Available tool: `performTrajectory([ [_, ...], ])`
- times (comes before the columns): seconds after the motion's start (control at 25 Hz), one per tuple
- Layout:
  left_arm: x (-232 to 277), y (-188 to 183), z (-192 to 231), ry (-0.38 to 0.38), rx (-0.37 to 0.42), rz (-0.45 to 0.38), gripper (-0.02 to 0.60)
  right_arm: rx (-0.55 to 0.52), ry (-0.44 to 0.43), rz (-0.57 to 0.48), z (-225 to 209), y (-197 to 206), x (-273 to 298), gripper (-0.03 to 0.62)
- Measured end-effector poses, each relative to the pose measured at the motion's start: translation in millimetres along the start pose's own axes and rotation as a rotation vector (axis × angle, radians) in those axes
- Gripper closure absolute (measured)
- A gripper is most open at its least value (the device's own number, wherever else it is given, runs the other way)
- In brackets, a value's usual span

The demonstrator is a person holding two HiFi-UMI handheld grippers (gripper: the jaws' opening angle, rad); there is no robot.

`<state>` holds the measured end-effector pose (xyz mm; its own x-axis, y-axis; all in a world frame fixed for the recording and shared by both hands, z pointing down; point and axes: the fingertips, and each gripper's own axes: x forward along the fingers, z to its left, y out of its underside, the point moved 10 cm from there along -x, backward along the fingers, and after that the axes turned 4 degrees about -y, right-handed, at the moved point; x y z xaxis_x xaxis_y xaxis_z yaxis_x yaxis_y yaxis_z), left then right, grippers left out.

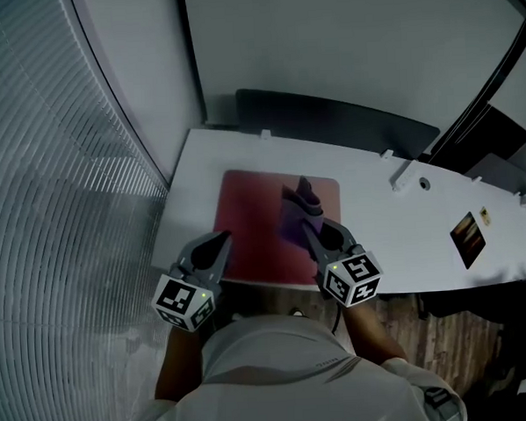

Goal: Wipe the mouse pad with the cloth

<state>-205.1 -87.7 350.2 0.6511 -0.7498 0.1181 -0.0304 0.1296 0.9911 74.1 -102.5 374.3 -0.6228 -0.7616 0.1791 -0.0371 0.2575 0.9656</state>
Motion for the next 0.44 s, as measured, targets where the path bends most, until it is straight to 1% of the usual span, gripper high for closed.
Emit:
performTrajectory([
  [0.12,6.5,1.6,-4.2,0.018,0.006,0.003,0.581,0.006,0.012,0.006,-3.3,3.4,-5.4,0.545],
  [0.28,12.3,3.6,-8.7,0.041,-0.008,0.005,0.581,0.007,0.026,0.012,-9.3,6.5,-13.3,0.545],
  [0.44,16.9,4.0,-9.3,0.042,-0.014,0.011,0.581,0.019,0.032,0.017,-15.0,7.0,-16.8,0.545],
])
